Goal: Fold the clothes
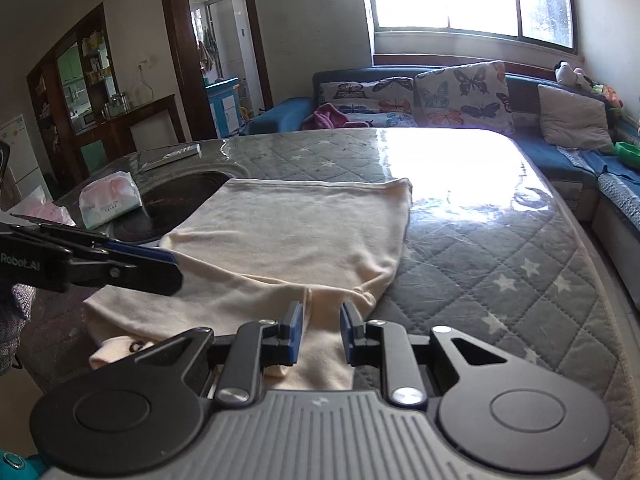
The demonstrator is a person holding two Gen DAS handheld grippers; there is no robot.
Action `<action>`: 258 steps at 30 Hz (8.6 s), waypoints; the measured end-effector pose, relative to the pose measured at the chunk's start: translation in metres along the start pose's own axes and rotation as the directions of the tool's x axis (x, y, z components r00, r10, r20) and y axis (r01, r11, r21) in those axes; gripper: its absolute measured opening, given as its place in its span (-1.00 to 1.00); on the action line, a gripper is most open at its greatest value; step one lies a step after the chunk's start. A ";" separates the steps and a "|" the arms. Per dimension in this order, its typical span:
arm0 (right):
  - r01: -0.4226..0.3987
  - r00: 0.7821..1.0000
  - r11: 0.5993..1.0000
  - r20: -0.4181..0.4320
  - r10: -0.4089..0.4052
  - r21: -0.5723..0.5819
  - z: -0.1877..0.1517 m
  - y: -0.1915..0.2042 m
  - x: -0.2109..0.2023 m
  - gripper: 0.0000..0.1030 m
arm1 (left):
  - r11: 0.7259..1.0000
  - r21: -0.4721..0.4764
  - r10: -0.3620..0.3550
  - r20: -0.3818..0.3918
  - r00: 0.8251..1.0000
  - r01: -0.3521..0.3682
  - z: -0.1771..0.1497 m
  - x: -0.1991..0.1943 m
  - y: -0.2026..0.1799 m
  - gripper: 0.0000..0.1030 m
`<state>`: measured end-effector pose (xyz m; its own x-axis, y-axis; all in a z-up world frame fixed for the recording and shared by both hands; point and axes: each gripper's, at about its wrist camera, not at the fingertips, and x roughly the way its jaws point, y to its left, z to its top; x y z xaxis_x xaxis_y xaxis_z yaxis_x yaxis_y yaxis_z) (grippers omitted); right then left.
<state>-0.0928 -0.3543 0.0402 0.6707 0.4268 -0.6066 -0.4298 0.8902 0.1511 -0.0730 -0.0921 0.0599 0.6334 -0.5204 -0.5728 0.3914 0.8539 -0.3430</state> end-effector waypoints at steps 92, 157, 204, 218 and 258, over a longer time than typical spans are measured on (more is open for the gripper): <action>-0.056 0.988 0.897 -0.153 -0.013 -0.437 -0.039 0.053 -0.031 -0.12 | 0.762 0.635 0.192 -0.035 0.981 -0.127 -0.096 -0.027 -0.010 -0.30; -0.298 0.955 0.897 -0.107 0.278 -0.326 0.001 0.071 -0.097 -0.84 | 0.903 0.423 0.060 0.056 0.997 -0.078 -0.084 -0.117 0.003 -0.80; 0.043 0.997 0.996 -0.068 -0.038 0.083 0.041 -0.051 0.072 -0.58 | 0.956 0.114 0.266 0.046 0.963 -0.270 0.024 0.033 0.057 -0.15; 0.121 0.993 0.992 -0.021 -0.120 0.022 0.035 -0.034 0.074 -0.88 | 0.960 0.131 0.248 0.010 0.969 -0.247 -0.007 0.037 0.038 0.46; 0.007 1.000 0.997 0.002 -0.007 -0.073 -0.005 0.009 0.037 -0.65 | 0.959 0.102 0.265 0.001 0.964 -0.264 -0.020 0.036 0.037 0.89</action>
<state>-0.0752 -0.3309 0.0148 0.6749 0.4206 -0.6063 -0.4680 0.8792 0.0890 -0.0492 -0.0788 0.0112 0.7150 -0.2756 -0.6425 0.2765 0.9556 -0.1022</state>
